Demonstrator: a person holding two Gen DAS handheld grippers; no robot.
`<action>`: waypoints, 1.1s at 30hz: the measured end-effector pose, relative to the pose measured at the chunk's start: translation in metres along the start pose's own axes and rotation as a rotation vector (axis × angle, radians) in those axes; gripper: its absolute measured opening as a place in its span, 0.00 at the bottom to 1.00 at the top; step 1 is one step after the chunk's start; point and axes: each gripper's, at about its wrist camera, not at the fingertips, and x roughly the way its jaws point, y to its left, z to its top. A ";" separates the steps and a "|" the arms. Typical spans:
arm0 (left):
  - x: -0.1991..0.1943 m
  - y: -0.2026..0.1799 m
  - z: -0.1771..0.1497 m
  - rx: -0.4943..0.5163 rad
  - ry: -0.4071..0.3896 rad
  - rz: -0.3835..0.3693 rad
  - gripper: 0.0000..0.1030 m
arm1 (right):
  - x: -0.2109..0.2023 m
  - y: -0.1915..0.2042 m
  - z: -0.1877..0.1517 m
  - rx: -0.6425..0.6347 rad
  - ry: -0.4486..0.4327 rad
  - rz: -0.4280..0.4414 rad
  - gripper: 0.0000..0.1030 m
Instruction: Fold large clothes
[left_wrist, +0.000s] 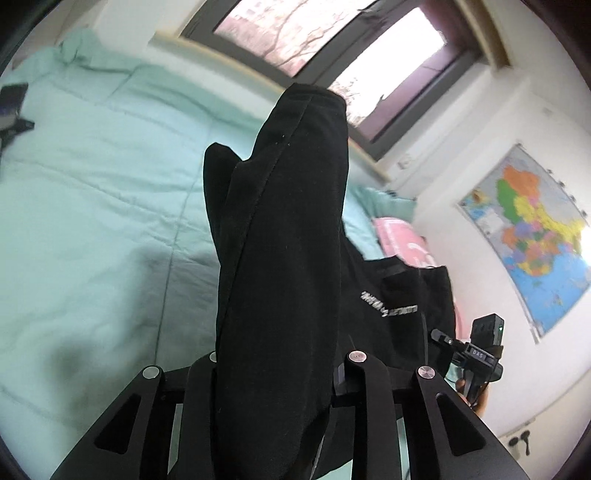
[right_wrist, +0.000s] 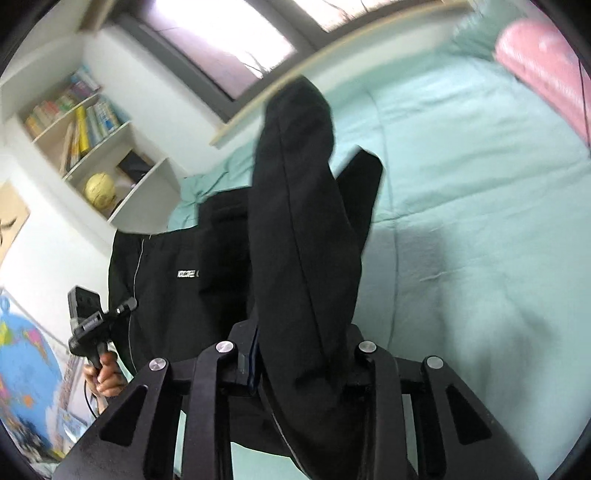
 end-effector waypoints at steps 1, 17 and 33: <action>-0.010 -0.008 -0.004 0.006 -0.004 -0.009 0.28 | -0.017 0.012 -0.006 -0.007 -0.010 0.055 0.19; 0.010 0.131 -0.061 -0.284 0.145 0.073 0.33 | 0.041 -0.066 -0.040 0.095 0.259 -0.140 0.59; 0.027 0.115 -0.065 -0.233 0.148 0.074 0.26 | 0.110 -0.080 -0.034 0.122 0.321 0.156 0.43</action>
